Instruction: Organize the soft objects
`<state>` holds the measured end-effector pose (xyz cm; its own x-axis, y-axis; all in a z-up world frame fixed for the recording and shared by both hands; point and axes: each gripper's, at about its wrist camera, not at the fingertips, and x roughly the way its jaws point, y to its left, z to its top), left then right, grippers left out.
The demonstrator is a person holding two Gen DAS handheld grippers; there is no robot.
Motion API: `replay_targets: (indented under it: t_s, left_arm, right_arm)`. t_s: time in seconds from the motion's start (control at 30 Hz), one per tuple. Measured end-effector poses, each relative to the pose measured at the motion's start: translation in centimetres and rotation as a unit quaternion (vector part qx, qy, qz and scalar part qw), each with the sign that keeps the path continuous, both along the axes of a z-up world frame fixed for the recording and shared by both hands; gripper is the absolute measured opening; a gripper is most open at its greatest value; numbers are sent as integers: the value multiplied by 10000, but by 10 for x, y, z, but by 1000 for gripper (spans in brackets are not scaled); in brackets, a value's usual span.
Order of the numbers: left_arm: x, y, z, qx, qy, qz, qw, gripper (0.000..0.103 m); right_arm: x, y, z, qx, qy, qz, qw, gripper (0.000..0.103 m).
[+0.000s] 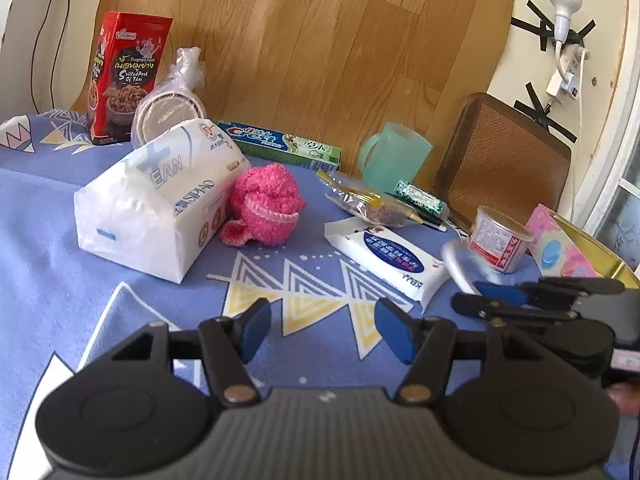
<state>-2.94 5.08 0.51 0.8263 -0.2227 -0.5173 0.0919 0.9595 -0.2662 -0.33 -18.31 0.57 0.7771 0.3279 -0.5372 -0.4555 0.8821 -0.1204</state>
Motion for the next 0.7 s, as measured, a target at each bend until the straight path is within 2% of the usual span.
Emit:
replay_targets:
  t_s: [0.07, 0.2, 0.27, 0.33, 0.4, 0.43, 0.47, 0.53, 0.6, 0.7]
  left_arm:
    - [1, 1, 0, -18, 42, -18, 10000, 59]
    - [2, 4, -1, -84, 138, -43, 9999, 59]
    - [3, 4, -1, -89, 178, -49, 9998, 59]
    - [3, 1, 0, -5, 188, -75, 9998, 59]
    - [2, -2, 1, 78, 186, -143, 9997, 59]
    - [0, -4, 2, 104, 187, -159, 9996, 59]
    - [-2, -4, 2, 94, 214, -177, 9996, 59]
    - [-6, -3, 4, -4, 318, -264, 9991, 59]
    - [-11, -3, 7, -224, 408, -422, 9980, 57]
    - [-20, -12, 16, -490, 472, -795, 9945, 55]
  right_arm:
    - [-11, 0, 0, -18, 26, -51, 10000, 16]
    - [-63, -7, -1, 121, -11, 253, 9996, 13]
    - [-88, -14, -2, 310, 105, 527, 9981, 14]
    - [-119, -16, -3, 301, 69, 686, 9972, 16]
    - [-135, -21, -4, 313, -35, 784, 9964, 23]
    - [-142, -24, -4, 380, -64, 808, 9960, 36]
    - [-146, -28, -3, 462, -102, 804, 9956, 56]
    - [-150, -37, 0, 616, -274, 657, 9956, 80]
    - [-151, -45, 3, 774, -401, 505, 9949, 84]
    - [-138, -55, 1, 992, -149, 427, 9940, 89]
